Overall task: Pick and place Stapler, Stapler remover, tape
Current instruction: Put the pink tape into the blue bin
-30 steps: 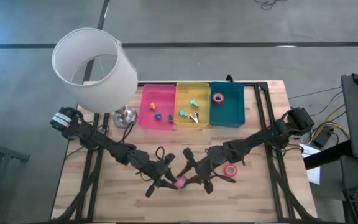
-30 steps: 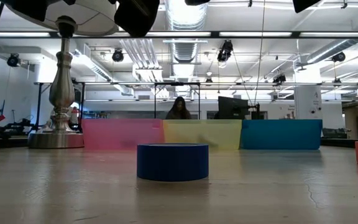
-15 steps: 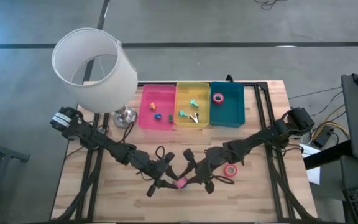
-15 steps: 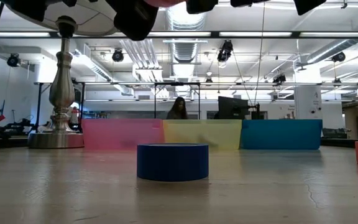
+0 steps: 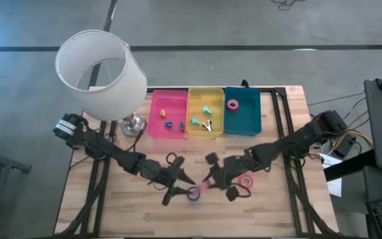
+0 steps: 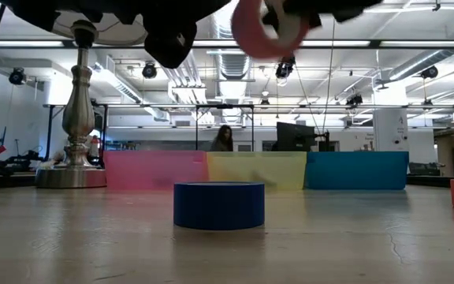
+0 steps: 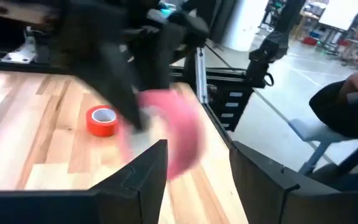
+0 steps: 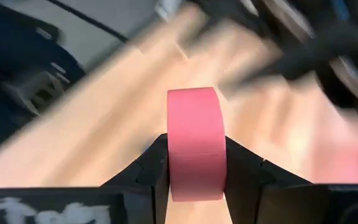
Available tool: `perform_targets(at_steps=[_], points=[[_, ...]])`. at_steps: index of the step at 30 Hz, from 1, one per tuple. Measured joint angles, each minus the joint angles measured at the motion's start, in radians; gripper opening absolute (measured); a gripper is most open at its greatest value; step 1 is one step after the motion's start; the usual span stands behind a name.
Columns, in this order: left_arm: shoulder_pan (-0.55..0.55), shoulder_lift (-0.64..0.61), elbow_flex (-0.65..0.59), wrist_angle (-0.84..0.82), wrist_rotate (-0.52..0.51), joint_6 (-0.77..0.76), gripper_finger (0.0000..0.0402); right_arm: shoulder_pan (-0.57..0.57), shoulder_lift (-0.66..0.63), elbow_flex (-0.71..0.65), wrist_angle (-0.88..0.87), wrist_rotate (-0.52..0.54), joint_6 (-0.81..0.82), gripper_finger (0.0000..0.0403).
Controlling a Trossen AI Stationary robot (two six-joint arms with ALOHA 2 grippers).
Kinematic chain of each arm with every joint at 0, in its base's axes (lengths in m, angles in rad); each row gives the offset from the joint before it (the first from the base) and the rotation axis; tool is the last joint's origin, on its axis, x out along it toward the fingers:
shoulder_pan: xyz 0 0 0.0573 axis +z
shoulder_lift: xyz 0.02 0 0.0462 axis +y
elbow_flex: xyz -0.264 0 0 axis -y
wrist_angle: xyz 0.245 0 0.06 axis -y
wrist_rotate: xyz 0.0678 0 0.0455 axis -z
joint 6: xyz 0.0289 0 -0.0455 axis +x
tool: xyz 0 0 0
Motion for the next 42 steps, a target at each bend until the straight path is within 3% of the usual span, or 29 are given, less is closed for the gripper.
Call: perform_targets(at_steps=[4, 12, 15, 25, 30, 34, 42], points=[[0.001, 0.0, 0.0, -0.008, -0.002, -0.031, 0.0177, 0.002, -0.062, -0.002, -0.185, 0.227, 0.092, 0.011], [-0.001, 0.0, 0.0, -0.012, 0.003, -0.079, 0.0177, -0.014, -0.148, -0.062, -0.555, 0.868, 0.297, 0.0112], [-0.001, 0.0, 0.0, -0.013, -0.015, -0.085, 0.0177, -0.061, -0.173, -0.104, -0.604, 0.986, 0.379, 0.0112], [0.0, 0.001, 0.0, -0.014, -0.069, -0.085, 0.0177, -0.364, -0.193, -0.271, -0.524, 0.986, 0.53, 0.0113], [0.0, 0.001, 0.0, -0.019, -0.071, -0.086, 0.0177, -0.478, -0.166, -0.336, -0.443, 0.85, 0.525, 0.0114], [0.0, 0.001, 0.0, -0.023, -0.071, -0.085, 0.0177, -0.524, -0.138, -0.365, -0.388, 0.812, 0.479, 0.012], [0.0, 0.001, 0.0, -0.023, -0.071, -0.085, 0.0177, -0.535, -0.121, -0.362, -0.386, 0.839, 0.469, 0.015]])
